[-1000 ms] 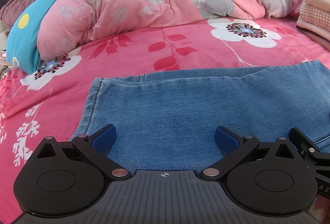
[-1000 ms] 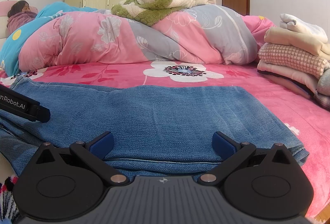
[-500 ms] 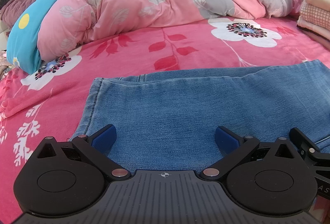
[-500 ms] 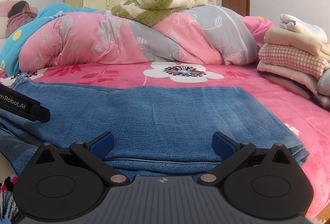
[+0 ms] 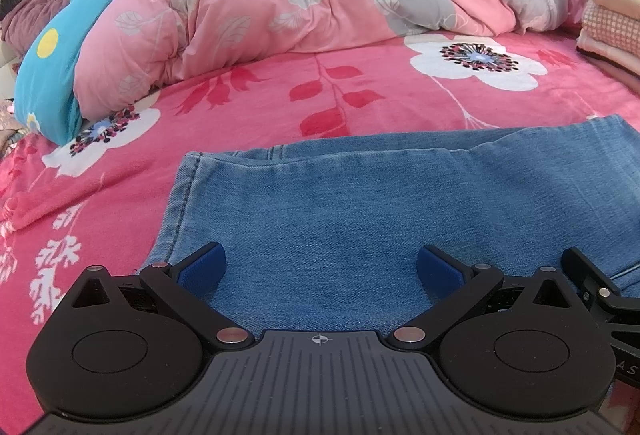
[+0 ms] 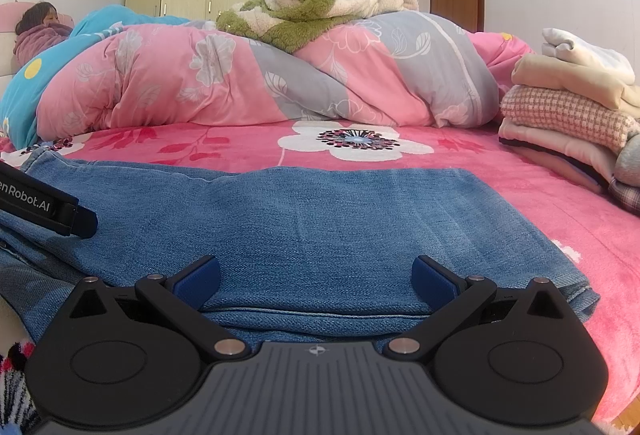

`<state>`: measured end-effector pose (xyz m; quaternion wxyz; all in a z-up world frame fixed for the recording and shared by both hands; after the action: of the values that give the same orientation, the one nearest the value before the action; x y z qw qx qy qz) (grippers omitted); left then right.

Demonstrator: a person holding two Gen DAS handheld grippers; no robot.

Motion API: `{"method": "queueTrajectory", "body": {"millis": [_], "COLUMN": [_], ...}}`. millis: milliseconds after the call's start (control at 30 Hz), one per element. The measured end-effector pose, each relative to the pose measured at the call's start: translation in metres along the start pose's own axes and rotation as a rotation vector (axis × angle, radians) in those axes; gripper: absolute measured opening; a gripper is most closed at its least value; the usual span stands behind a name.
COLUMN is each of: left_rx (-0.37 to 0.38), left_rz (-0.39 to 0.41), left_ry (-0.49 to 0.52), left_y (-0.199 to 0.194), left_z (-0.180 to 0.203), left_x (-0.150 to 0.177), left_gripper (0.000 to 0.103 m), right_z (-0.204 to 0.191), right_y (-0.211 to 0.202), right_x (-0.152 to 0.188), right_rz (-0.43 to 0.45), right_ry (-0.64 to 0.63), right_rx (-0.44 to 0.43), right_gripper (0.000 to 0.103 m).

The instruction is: Fold clothes

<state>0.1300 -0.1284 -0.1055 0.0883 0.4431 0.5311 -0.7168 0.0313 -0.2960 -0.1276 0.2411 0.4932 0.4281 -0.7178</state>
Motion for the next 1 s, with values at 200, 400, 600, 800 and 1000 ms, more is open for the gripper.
{"method": "queueTrajectory", "body": {"millis": [200,400,600,800,1000], "left_rx": [0.000,0.089,0.101,0.121,0.132], "left_rz": [0.128,0.176,0.054,0.083,0.091], "left_ry": [0.072,0.110,-0.001,-0.003,0.000], "left_y": [-0.028,-0.019,0.021,0.018,0.017], "left_z": [0.012,0.027,0.006,0.002,0.000], "left_x": [-0.022,-0.032,-0.009,-0.006,-0.005], "left_gripper": [0.103,0.103,0.103,0.103,0.103], "right_z": [0.000,0.000,0.000,0.004,0.047], "right_y": [0.000,0.000,0.000,-0.010,-0.034], "right_x": [0.000,0.000,0.000,-0.003,-0.024], "right_rz": [0.003,0.004,-0.001,-0.064,-0.096], "right_ry": [0.001,0.000,-0.003,-0.005,0.094], "right_rx": [0.000,0.001,0.002,-0.019,-0.041], "right_gripper": [0.103,0.103,0.103,0.103,0.103]}}
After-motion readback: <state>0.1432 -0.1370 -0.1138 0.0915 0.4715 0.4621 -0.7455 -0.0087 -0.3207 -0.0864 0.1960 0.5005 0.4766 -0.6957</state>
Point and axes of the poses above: each gripper's, at about its wrist camera, not at the fingertips, and y roughly the way its jaws point, z to its right, x to its underside, the point moved 8 cm from there along y, roughly the way its jaws point, and after that the axes turned 15 degrees about x, right-handed, at the moved point
